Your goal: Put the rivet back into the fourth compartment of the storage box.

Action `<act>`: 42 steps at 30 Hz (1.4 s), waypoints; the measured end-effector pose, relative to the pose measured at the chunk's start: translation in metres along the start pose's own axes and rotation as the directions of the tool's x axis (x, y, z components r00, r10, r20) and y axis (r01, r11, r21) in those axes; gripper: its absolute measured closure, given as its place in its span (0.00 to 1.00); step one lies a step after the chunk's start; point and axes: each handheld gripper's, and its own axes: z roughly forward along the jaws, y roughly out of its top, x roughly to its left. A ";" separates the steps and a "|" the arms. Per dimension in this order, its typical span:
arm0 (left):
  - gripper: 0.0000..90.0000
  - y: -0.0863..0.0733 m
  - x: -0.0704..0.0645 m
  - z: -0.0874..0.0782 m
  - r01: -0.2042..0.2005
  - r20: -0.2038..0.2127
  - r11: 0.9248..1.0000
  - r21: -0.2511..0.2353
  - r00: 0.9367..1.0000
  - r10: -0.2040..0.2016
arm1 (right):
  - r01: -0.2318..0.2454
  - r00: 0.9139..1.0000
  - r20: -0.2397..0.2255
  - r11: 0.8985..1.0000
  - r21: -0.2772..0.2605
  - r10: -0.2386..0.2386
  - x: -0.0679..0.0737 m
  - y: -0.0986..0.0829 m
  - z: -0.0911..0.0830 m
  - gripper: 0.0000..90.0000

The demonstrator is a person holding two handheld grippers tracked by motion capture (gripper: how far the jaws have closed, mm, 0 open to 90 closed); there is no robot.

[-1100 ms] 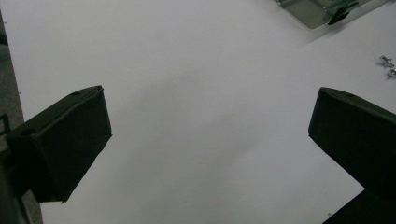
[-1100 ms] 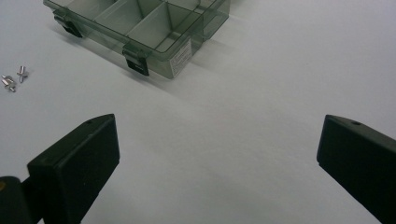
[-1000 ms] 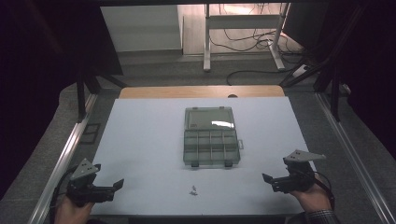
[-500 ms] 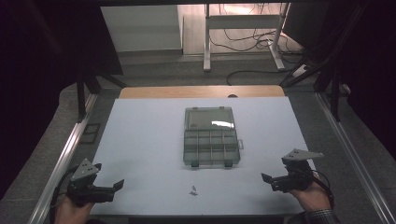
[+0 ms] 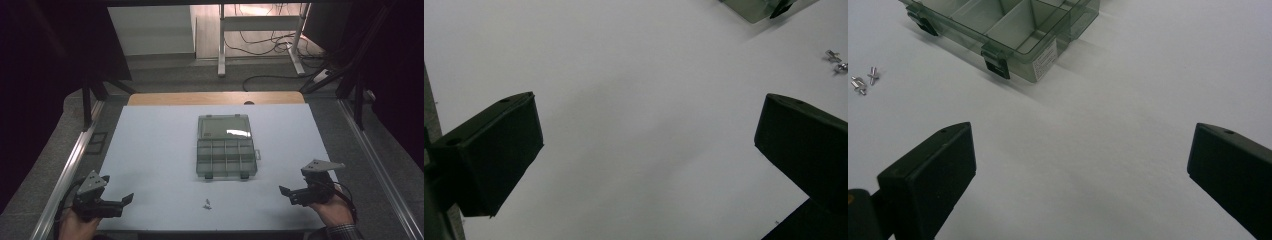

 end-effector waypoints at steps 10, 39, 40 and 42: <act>0.00 -0.001 0.001 0.000 0.009 -0.008 1.000 -0.002 1.000 -0.009 | 0.032 0.999 -0.016 0.999 0.001 -0.032 0.008 0.005 0.003 0.00; 0.00 -0.002 0.002 0.001 0.005 0.011 1.000 0.003 1.000 -0.005 | 0.122 0.988 -0.100 0.992 0.038 -0.118 0.039 0.025 0.019 0.00; 0.00 -0.002 0.002 0.001 -0.002 0.009 1.000 0.005 1.000 0.002 | 0.129 0.987 -0.102 0.991 0.037 -0.125 0.040 0.025 0.020 0.00; 0.00 -0.002 0.001 0.001 -0.011 0.010 1.000 0.001 1.000 0.011 | 0.135 0.986 -0.106 0.990 0.040 -0.130 0.042 0.026 0.022 0.00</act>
